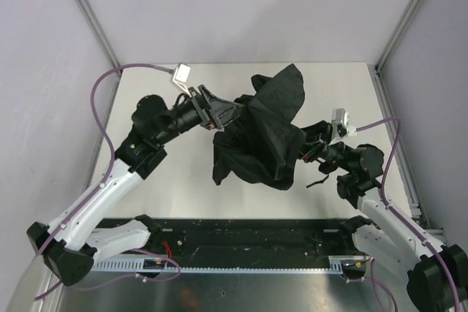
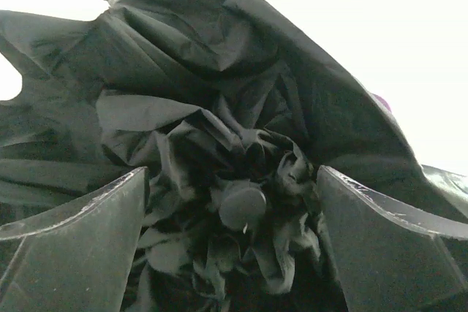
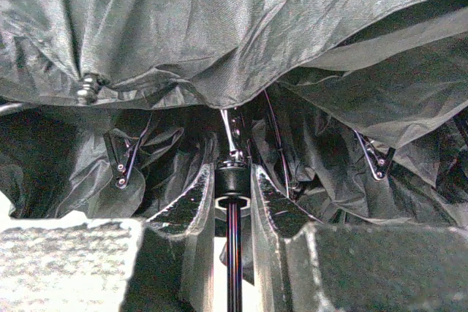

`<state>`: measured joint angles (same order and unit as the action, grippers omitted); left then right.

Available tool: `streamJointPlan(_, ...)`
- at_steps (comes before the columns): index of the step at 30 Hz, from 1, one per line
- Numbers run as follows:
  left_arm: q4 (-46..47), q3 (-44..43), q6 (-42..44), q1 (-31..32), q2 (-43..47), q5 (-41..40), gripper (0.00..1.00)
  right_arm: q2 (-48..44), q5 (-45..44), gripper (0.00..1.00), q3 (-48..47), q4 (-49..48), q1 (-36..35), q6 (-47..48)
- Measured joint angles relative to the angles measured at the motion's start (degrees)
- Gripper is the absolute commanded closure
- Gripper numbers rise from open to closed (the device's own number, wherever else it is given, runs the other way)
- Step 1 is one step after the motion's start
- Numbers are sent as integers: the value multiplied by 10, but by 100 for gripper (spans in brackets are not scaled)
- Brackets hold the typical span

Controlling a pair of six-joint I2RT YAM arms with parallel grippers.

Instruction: Put away the umbrella

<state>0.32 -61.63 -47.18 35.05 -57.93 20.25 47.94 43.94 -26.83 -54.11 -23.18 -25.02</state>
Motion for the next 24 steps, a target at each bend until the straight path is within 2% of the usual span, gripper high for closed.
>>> streamJointPlan(2,18,0,-12,9,-15,11,1,-9,-3,100,0,13,-7,12)
streamJointPlan(4,36,0,-19,20,-28,21,9,-18,-9,100,0,25,-16,24)
streamJointPlan(7,60,-2,-27,32,-50,36,38,-28,-18,100,0,37,-28,38)
streamJointPlan(10,87,-2,-33,31,-69,47,73,-42,-53,100,0,67,-56,64)
streamJointPlan(12,108,-2,-35,26,-74,58,89,-56,-93,96,0,99,-82,85)
streamJointPlan(13,117,-2,-37,24,-75,66,94,-62,-116,87,0,113,-98,96)
streamJointPlan(17,142,2,-32,4,-74,109,100,-94,-193,31,-3,173,-149,119)
streamJointPlan(19,150,9,-12,-12,-72,133,100,-116,-219,20,-8,218,-160,120)
streamJointPlan(24,153,23,102,-42,-47,177,100,-188,-266,7,-11,358,-165,101)
